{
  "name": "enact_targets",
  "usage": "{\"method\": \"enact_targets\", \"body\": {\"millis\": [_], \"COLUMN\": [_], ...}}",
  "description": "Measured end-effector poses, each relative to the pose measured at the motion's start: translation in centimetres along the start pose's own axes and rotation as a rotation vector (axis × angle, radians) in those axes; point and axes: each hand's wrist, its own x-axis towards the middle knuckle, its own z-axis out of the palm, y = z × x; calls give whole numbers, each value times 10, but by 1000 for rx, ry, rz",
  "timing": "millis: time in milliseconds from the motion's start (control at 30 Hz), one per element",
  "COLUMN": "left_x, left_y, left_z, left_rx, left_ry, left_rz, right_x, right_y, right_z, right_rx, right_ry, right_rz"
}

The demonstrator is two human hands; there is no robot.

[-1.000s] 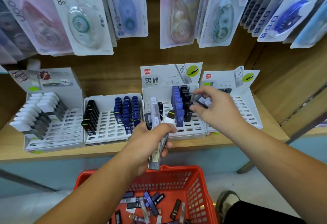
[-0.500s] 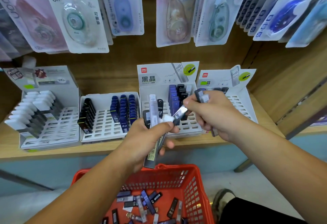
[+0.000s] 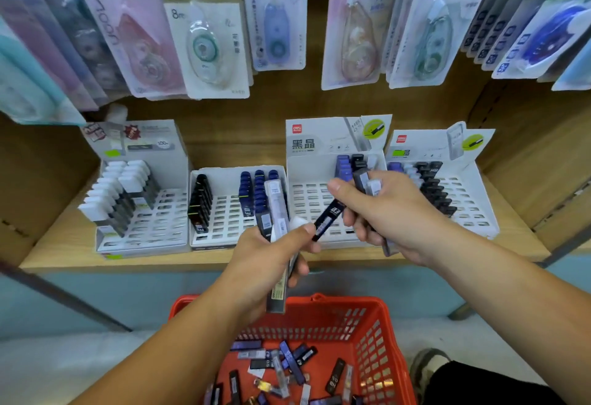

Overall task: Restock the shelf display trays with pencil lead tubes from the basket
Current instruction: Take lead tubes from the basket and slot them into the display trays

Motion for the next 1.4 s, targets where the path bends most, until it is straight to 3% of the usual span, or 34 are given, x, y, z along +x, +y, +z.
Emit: {"method": "enact_targets", "body": {"millis": [333, 600, 833, 1100, 1267, 1400], "left_x": [-25, -36, -42, -51, -44, -39], "left_y": [9, 6, 5, 16, 15, 14], "left_z": [-88, -130, -138, -112, -96, -83], "left_rx": [-17, -12, 22, 288, 172, -2], "left_ry": [179, 264, 179, -160, -77, -40], "left_rz": [39, -7, 17, 49, -20, -23], "right_x": [-8, -14, -11, -15, -6, -6], "right_y": [-8, -15, -12, -8, -14, -12], "right_z": [70, 104, 121, 126, 104, 90], "right_rx": [17, -49, -2, 101, 403, 522], "right_ry": [-216, -198, -154, -259, -152, -110], "right_rz": [146, 79, 14, 117, 239, 193]}}
